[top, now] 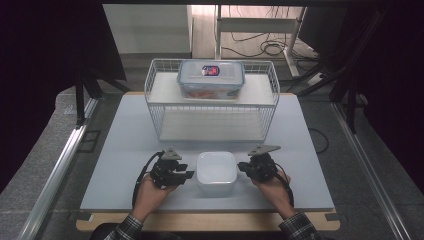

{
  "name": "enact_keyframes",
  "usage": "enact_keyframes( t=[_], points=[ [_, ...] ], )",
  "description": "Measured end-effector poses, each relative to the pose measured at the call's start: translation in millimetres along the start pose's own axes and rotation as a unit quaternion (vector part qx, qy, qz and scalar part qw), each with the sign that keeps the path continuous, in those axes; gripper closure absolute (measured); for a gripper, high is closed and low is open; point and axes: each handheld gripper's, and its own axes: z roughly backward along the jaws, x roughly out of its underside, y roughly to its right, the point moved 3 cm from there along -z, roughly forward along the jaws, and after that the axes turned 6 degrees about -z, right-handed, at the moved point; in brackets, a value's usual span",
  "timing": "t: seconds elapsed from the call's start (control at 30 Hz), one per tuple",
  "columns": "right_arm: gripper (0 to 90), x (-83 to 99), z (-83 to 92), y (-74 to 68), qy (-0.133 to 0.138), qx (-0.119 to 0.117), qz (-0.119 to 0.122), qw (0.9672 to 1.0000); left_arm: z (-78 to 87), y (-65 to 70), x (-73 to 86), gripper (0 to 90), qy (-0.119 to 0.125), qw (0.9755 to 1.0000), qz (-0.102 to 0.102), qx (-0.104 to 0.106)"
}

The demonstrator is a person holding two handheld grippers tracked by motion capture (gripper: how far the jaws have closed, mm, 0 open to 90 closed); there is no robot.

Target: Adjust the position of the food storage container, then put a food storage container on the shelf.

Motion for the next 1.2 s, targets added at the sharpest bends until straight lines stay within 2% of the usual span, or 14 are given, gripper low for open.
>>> enact_keyframes(
  t=[0.07, 0.2, 0.33, 0.43, 0.5, 0.6, 0.7, 0.77, 0.87, 0.97, 1.07, 1.13, 1.2],
  points=[
    [74.0, 2.6, 4.9, 2.0, -0.003, -0.007, 0.003, 1.0000, 2.3, -5.4, 2.4, 41.3, -0.001, 0.9999, 0.005, -0.012],
    [56.4, 8.3, 13.7, 2.5, -0.006, -0.002, 0.005, 1.0000, 5.2, -11.7, 7.0, 25.8, 0.005, 0.9999, 0.007, -0.014],
    [40.6, 8.4, 21.2, 5.9, 0.002, 0.005, 0.003, 1.0000, 7.8, -13.0, 7.1, 11.3, 0.027, 0.9996, 0.010, -0.003],
    [34.0, 5.2, 27.0, 8.7, 0.012, 0.005, -0.001, 0.9999, 9.6, -12.9, 5.0, 4.8, 0.041, 0.9988, 0.016, 0.019],
    [29.6, 2.2, 31.8, 9.8, 0.025, 0.000, -0.006, 0.9997, 10.6, -12.4, 3.8, 3.8, 0.053, 0.9981, 0.016, 0.025],
    [20.9, -1.1, 36.0, 7.9, 0.035, -0.025, -0.013, 0.9990, 9.8, -10.4, 1.4, 3.7, 0.059, 0.9977, 0.007, 0.034],
    [16.6, -2.9, 35.4, 3.4, 0.037, -0.034, -0.004, 0.9987, 8.9, -7.0, -2.1, 3.7, 0.061, 0.9974, -0.001, 0.040],
    [15.0, -3.7, 33.7, -0.2, 0.037, -0.038, 0.001, 0.9986, 8.7, -4.2, -4.8, 3.6, 0.078, 0.9957, -0.008, 0.050],
    [13.9, -5.3, 31.0, -5.3, 0.034, -0.041, 0.007, 0.9985, 8.6, -0.7, -8.9, 3.3, 0.079, 0.9951, -0.014, 0.057],
    [11.0, -7.5, 28.6, -8.7, 0.025, -0.047, -0.005, 0.9986, 9.1, 2.7, -13.6, 3.7, 0.071, 0.9955, -0.015, 0.061],
    [5.6, -10.1, 27.1, -11.0, 0.023, -0.068, -0.019, 0.9972, 10.9, 5.4, -19.0, 2.8, 0.073, 0.9953, -0.003, 0.064],
    [3.1, -11.6, 25.6, -13.5, 0.018, -0.077, -0.021, 0.9966, 10.8, 6.6, -22.4, 5.1, 0.072, 0.9951, 0.002, 0.068],
    [5.2, -12.9, 23.4, -15.4, 0.016, -0.073, -0.020, 0.9970, 8.1, 8.9, -25.1, 6.9, 0.058, 0.9964, -0.005, 0.062]
  ],
)
